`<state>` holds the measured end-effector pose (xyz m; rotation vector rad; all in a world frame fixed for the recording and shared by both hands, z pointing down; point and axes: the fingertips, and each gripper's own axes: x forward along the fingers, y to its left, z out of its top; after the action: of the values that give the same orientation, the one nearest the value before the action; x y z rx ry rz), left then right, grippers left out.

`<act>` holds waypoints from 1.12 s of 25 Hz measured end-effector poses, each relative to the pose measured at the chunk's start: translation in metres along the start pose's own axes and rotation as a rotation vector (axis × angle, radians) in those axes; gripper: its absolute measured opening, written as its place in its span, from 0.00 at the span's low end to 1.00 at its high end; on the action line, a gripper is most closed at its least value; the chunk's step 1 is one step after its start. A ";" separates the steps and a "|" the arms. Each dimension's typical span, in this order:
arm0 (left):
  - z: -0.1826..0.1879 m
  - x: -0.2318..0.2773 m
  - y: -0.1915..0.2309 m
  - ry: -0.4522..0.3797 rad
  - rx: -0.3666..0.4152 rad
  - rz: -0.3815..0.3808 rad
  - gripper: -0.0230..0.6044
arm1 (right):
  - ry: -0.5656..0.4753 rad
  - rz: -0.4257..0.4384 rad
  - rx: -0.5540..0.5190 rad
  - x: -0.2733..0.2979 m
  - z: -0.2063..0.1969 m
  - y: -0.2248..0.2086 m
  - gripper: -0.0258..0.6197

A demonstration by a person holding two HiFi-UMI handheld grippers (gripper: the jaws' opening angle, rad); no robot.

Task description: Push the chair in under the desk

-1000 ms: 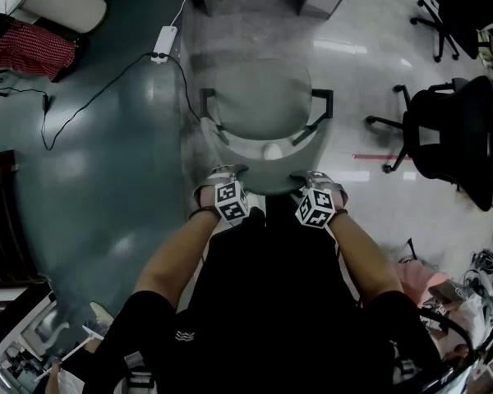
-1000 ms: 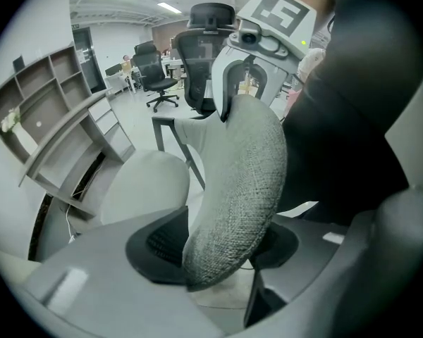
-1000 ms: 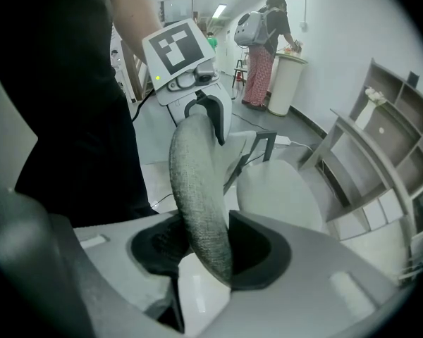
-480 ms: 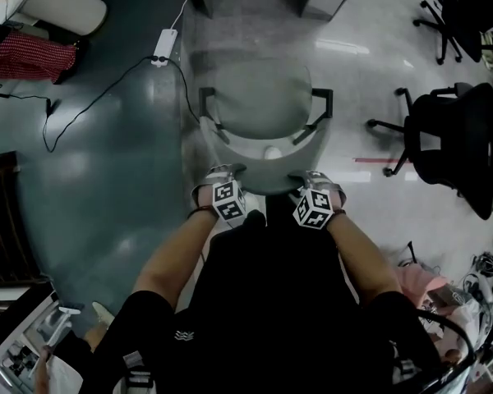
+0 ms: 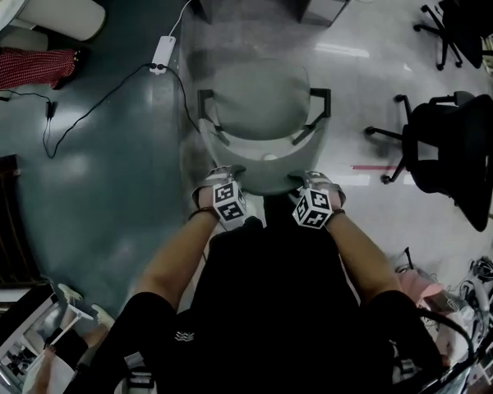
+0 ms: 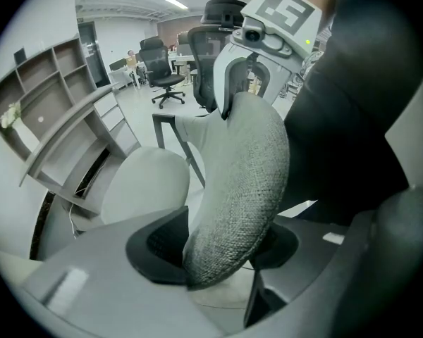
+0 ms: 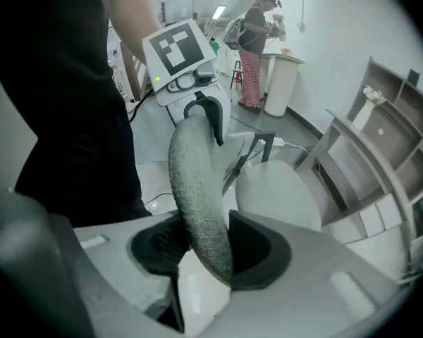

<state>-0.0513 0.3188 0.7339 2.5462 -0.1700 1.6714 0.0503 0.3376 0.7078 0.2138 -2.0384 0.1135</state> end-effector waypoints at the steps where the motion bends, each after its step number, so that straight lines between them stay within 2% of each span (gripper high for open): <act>1: 0.002 0.001 0.004 0.000 -0.003 0.001 0.39 | 0.000 0.002 -0.002 -0.001 -0.001 -0.005 0.28; 14: 0.022 0.001 0.066 0.032 -0.048 0.020 0.39 | -0.038 0.027 -0.023 -0.006 0.006 -0.067 0.28; 28: 0.021 -0.005 0.116 0.056 -0.045 0.001 0.40 | -0.055 0.051 -0.020 0.000 0.027 -0.111 0.28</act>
<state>-0.0510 0.2012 0.7224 2.4651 -0.2024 1.7169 0.0491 0.2242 0.6940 0.1539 -2.0994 0.1203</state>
